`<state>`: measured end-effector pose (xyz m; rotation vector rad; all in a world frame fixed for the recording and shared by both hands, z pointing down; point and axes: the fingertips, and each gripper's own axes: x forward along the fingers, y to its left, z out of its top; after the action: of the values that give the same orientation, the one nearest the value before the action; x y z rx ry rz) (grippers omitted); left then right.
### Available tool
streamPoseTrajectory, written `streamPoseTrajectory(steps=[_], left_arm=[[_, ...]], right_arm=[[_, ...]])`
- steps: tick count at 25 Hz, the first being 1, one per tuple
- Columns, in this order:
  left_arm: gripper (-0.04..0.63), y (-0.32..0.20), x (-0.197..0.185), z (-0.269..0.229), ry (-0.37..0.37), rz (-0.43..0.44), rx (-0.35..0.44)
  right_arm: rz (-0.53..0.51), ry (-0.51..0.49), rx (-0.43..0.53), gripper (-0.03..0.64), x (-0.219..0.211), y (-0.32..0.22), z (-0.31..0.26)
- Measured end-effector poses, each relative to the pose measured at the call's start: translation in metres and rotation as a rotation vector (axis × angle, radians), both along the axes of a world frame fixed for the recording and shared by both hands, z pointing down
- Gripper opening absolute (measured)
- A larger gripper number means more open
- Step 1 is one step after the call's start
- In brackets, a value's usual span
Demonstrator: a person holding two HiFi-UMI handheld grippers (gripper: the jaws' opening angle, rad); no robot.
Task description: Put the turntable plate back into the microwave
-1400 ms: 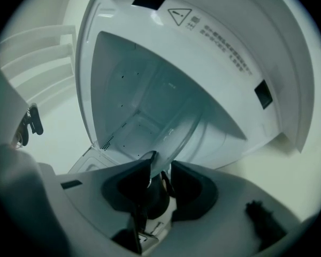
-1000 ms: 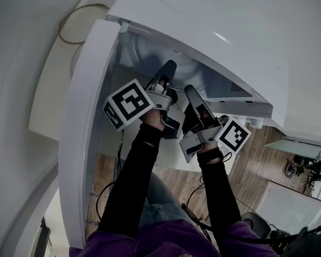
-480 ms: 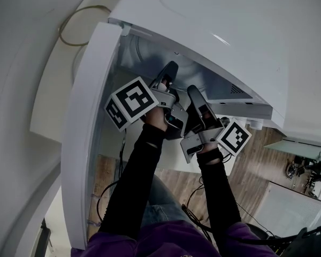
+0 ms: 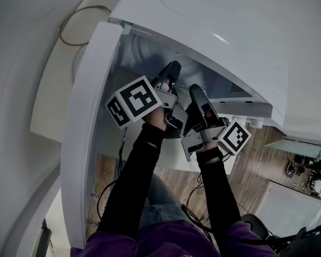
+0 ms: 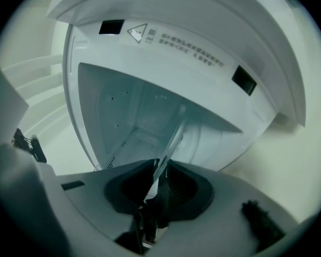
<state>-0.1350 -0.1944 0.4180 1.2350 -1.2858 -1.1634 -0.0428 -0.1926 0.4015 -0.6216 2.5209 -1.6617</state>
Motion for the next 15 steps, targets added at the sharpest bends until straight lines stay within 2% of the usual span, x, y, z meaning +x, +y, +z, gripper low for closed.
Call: streamPoseTrajectory(steps=[3, 9, 15], left_arm=[[0.048, 0.003, 0.0, -0.001, 0.018, 0.009, 0.017], [0.075, 0.024, 0.01, 0.007, 0.106, -0.007, 0.014], [0.111, 0.037, 0.014, 0.008, 0.093, -0.008, -0.014]], right_arm=[[0.002, 0.003, -0.002, 0.083, -0.001, 0.0, 0.0], [0.026, 0.024, -0.006, 0.074, 0.005, -0.003, 0.004], [0.023, 0.032, -0.016, 0.074, 0.004, -0.002, 0.006]])
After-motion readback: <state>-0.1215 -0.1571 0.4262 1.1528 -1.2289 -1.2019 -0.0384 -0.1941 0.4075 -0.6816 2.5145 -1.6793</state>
